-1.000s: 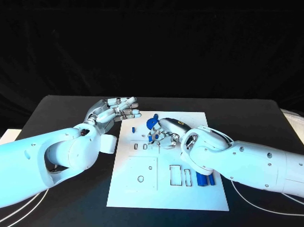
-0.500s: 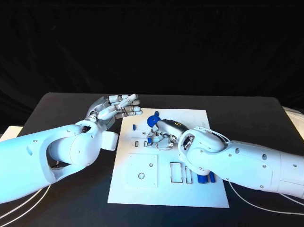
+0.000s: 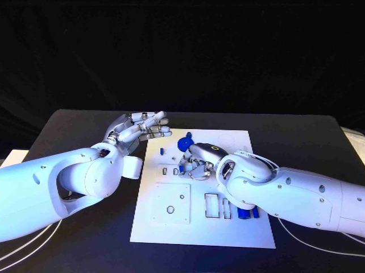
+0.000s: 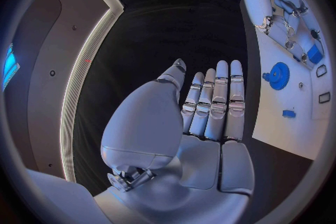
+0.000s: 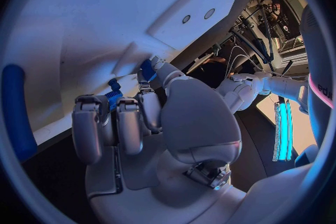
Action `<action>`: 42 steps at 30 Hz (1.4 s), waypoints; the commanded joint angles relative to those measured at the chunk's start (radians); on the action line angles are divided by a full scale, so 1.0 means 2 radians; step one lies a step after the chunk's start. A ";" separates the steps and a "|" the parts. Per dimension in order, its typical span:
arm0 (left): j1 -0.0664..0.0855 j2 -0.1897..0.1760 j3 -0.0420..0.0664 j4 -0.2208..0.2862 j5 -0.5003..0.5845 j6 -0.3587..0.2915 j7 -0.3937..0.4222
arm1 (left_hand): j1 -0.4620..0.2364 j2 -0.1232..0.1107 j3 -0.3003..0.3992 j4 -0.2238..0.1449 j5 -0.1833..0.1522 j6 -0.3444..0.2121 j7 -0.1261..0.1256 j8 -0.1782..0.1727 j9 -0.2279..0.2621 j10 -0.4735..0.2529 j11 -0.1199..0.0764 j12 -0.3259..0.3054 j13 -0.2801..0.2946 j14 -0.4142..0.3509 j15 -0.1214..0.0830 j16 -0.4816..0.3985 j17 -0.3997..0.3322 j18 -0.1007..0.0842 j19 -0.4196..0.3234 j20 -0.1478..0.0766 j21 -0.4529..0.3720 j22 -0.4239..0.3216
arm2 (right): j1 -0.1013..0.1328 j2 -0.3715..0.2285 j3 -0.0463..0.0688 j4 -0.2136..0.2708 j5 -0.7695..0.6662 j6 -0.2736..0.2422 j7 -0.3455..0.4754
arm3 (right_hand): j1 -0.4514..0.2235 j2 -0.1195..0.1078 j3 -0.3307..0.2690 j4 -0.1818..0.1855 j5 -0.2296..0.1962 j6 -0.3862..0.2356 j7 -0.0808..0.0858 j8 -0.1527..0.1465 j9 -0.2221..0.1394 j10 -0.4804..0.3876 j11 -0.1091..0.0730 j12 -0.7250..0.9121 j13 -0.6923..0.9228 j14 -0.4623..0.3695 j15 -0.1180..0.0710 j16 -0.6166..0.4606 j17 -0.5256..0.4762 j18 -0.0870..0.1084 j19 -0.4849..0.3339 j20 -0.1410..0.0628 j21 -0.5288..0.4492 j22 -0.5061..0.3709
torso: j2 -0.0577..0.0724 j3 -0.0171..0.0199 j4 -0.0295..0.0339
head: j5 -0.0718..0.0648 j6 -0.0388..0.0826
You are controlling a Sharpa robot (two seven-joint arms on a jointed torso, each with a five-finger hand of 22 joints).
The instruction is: Assemble the parts on the task board
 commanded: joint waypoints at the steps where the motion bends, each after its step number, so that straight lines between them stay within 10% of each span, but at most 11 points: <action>1: 0.000 0.001 0.000 0.001 0.001 0.010 0.004 | -0.001 0.005 0.000 -0.002 0.000 0.003 -0.001 -0.002 0.000 0.003 0.001 -0.002 -0.001 0.004 -0.001 -0.003 0.001 0.006 0.004 0.001 -0.003 -0.001 | -0.004 -0.002 -0.004 -0.002 -0.013 0.043 -0.018 | -0.004 -0.001 -0.004 0.000 0.004 0.011 -0.007 0.001 -0.001 -0.002 0.000 0.000 0.030 0.044 0.000 -0.002 0.087 -0.005 0.014 -0.003 -0.003 0.048 | 0.000 -0.0002 -0.0005 | 0.000 -0.001; 19: 0.000 0.001 0.000 0.000 0.001 0.011 0.003 | -0.001 0.005 0.000 -0.002 0.000 0.003 -0.001 -0.002 0.000 0.003 0.001 -0.002 -0.001 0.004 -0.001 -0.003 0.001 0.006 0.004 0.001 -0.003 -0.001 | -0.004 -0.002 -0.004 -0.002 -0.025 0.035 -0.026 | -0.034 -0.036 -0.032 0.010 0.016 -0.033 0.009 -0.026 -0.011 -0.028 0.014 -0.045 0.000 0.043 0.011 -0.004 0.085 -0.004 0.012 0.005 -0.006 0.044 | 0.000 -0.0005 -0.0003 | -0.001 -0.001; 42: 0.000 0.000 0.000 -0.011 -0.011 0.013 -0.013 | -0.003 0.009 -0.003 -0.009 0.000 0.008 -0.005 -0.004 0.000 0.017 -0.006 -0.002 0.000 0.041 -0.012 0.014 0.019 0.007 0.032 -0.009 0.009 0.004 | 0.000 -0.041 0.005 0.060 0.001 -0.104 0.057 | -0.039 -0.047 -0.061 0.018 0.020 -0.054 0.014 -0.027 -0.011 -0.043 0.019 -0.064 -0.015 0.043 0.016 -0.005 0.084 -0.004 0.011 0.011 -0.007 0.042 | -0.001 0.0005 -0.0011 | -0.001 0.003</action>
